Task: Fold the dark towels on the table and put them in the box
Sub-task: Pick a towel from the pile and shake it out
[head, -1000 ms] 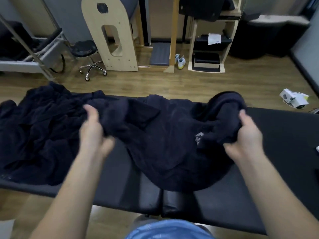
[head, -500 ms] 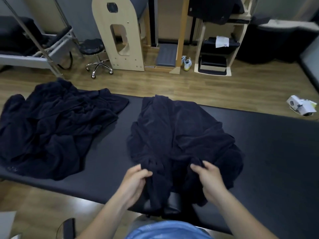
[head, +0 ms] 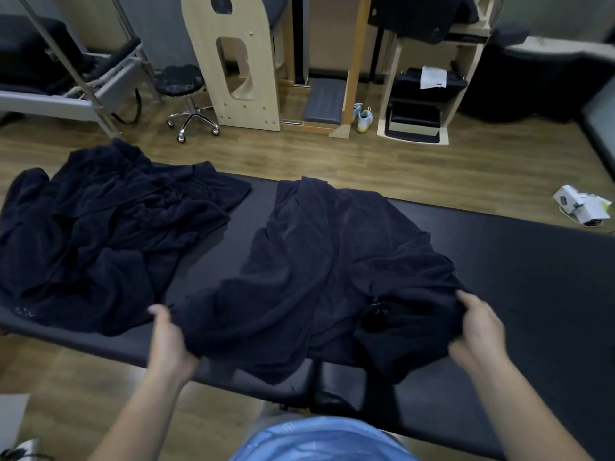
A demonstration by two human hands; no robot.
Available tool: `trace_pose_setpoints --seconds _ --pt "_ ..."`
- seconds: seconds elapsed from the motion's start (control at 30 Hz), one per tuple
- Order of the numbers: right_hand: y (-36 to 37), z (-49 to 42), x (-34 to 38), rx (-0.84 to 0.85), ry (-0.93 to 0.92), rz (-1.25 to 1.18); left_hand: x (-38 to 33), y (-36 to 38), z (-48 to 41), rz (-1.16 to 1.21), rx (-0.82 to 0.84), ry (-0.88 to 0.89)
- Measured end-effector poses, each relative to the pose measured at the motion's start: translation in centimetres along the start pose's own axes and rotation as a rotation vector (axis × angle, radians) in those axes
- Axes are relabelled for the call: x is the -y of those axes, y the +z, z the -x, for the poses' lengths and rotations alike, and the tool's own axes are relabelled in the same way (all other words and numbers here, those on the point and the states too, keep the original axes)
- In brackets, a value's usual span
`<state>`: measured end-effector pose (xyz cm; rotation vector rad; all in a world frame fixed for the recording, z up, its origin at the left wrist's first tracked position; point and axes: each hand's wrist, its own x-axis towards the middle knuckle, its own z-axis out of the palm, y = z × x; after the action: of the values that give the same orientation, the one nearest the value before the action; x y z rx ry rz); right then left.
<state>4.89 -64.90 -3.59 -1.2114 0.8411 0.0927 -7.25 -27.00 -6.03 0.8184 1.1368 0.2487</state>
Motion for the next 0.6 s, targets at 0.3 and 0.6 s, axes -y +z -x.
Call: trace_pose_setpoints --seconds 0.3,0.6 --pt "4.8 1.0 -1.6 0.286 0.381 0.085 0.2 5.8 4.0 -0.159 0.374 -0.109" --pt "3.5 0.6 -4.7 0.493 0.081 0.749 2.3 -0.2 1.5 -0.344 0.399 -0.220"
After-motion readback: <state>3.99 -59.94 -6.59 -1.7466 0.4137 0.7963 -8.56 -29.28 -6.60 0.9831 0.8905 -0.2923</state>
